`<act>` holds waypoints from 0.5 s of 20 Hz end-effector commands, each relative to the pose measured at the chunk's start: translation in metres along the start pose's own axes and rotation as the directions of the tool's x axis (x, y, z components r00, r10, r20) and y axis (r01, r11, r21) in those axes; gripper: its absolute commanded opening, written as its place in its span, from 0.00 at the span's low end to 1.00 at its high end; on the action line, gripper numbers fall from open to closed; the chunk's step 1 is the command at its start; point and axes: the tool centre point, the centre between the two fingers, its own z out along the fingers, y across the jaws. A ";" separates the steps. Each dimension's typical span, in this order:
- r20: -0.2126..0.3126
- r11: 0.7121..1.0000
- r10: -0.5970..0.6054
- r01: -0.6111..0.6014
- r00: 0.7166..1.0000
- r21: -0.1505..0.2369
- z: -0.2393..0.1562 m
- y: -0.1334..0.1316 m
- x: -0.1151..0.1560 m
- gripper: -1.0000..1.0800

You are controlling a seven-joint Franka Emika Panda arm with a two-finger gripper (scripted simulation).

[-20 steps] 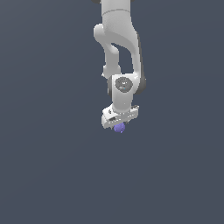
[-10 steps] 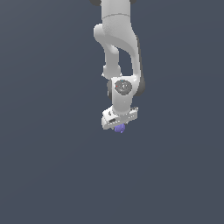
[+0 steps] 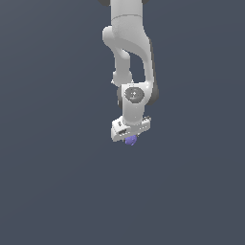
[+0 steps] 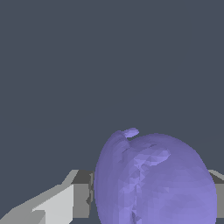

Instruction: Pick up the object and move it to a goal position.

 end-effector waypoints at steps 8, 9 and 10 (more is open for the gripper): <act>-0.001 1.000 0.000 0.000 1.000 0.000 -0.032 0.018 -0.015 0.00; -0.001 1.000 0.000 0.000 1.000 0.000 -0.038 0.021 -0.018 0.00; -0.001 1.000 0.000 0.000 1.000 0.000 -0.044 0.025 -0.021 0.00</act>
